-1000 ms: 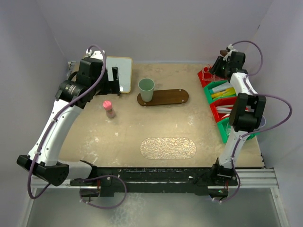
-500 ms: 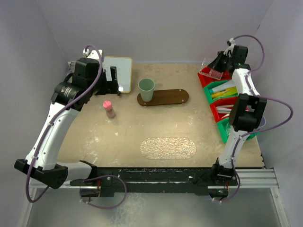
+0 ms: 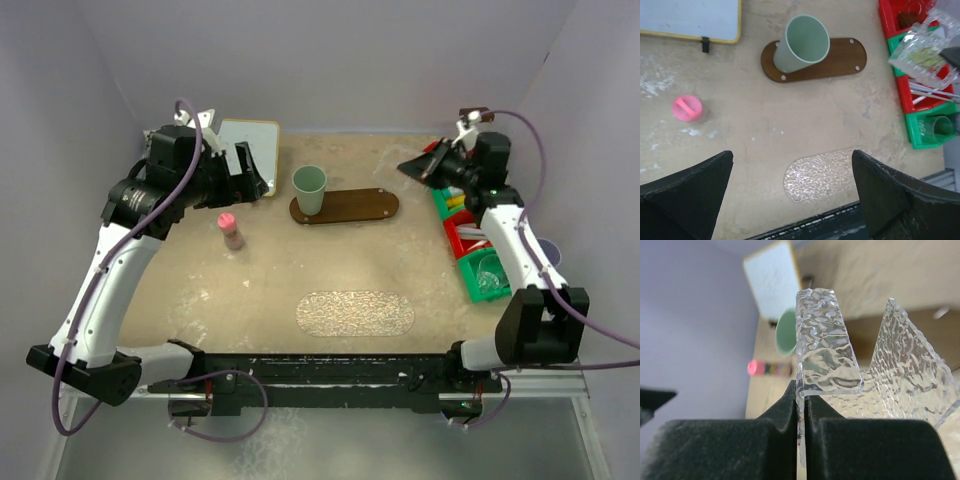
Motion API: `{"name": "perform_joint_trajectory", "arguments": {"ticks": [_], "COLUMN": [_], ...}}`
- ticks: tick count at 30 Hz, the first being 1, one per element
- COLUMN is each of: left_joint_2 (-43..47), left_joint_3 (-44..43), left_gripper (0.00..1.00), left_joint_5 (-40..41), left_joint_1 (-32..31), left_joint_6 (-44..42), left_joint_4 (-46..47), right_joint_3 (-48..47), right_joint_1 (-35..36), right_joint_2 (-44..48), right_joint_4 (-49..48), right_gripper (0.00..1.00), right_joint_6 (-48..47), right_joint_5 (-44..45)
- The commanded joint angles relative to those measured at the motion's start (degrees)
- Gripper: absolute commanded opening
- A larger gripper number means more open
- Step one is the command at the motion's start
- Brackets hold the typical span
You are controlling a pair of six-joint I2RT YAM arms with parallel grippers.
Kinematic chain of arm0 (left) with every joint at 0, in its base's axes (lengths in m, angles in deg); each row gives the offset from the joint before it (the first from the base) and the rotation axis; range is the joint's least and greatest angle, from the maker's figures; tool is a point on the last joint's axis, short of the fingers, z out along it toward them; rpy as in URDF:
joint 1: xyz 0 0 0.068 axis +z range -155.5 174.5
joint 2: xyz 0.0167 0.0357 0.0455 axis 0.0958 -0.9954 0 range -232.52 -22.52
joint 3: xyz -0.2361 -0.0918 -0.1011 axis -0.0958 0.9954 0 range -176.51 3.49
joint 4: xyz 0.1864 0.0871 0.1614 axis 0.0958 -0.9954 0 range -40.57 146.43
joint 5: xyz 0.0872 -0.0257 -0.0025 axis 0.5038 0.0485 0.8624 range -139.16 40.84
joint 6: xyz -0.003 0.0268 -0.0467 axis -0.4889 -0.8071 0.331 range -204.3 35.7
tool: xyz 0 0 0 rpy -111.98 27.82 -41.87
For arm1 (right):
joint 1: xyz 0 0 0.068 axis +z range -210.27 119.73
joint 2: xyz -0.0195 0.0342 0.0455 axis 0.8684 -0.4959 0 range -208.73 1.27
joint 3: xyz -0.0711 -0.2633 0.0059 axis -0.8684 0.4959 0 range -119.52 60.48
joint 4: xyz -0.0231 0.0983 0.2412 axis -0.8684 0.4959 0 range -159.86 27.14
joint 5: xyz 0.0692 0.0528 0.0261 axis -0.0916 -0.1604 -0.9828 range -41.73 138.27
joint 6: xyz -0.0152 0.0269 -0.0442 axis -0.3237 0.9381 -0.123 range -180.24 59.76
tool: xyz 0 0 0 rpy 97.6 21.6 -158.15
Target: Prepare toiletry sets of a toothbrush and toothpaste on the tray
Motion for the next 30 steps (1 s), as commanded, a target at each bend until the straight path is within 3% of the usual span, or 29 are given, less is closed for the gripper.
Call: {"name": "perform_joint_trajectory", "arguments": {"ticks": [1, 6, 10, 15, 20, 26, 30], "left_joint_2": [-1.32, -0.45, 2.7, 5.0, 6.87, 7.72, 6.47], "left_joint_3": [1.3, 7.56, 15.4, 19.42, 22.32, 30.03, 31.38], "left_gripper": [1.0, 0.93, 0.88, 0.89, 0.89, 0.83, 0.82], "left_joint_5": [-10.82, -24.49, -32.68, -33.03, -30.68, -31.97, -32.84], "left_joint_1": [1.87, 8.95, 13.69, 13.81, 13.8, 13.8, 13.67], "left_joint_6": [5.79, 15.97, 27.47, 37.41, 41.56, 51.11, 52.32], "left_joint_4": [2.52, 6.03, 14.48, 19.93, 23.06, 34.18, 36.77], "right_joint_3": [6.3, 14.46, 13.93, 5.69, -0.75, -5.01, -6.28], "right_joint_1": [9.06, 20.5, 30.08, 40.63, 46.67, 50.78, 53.27], "right_joint_2": [8.25, 16.52, 18.72, 14.16, 10.15, 6.26, 3.84], "right_joint_4": [-1.54, -5.95, -7.82, -9.92, -8.14, -10.0, -12.48], "right_gripper": [0.0, 0.0, 0.0, 0.0, 0.0, 0.0, 0.0], "right_joint_6": [3.01, 6.15, 6.54, 4.66, 3.79, 0.84, -4.98], "right_joint_5": [-0.93, 5.05, 18.93, 35.8, 48.1, 51.09, 51.79]}}
